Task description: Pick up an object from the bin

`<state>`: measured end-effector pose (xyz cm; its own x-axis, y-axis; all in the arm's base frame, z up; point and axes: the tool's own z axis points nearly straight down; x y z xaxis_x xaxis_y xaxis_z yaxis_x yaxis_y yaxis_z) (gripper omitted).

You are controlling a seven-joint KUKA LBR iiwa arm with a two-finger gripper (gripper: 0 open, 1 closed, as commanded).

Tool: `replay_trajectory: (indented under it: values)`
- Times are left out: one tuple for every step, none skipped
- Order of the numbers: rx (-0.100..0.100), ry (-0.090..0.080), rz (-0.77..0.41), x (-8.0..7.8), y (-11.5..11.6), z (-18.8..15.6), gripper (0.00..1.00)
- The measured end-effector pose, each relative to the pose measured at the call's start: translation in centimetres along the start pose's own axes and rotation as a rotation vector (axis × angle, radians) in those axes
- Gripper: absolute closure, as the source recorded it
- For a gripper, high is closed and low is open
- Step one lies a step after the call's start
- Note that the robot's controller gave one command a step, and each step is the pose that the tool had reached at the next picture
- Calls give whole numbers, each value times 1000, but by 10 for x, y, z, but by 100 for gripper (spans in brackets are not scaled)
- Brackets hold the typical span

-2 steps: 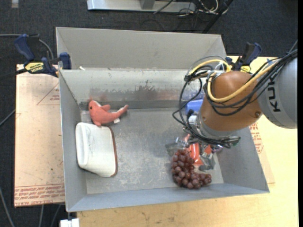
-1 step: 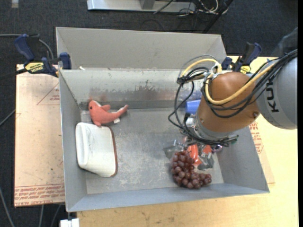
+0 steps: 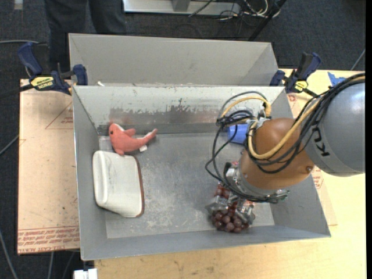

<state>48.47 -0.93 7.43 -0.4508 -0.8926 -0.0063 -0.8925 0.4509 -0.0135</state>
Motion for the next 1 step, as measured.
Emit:
replay_trajectory:
  values:
    - [0, -1, 0, 0, 0, 0, 100]
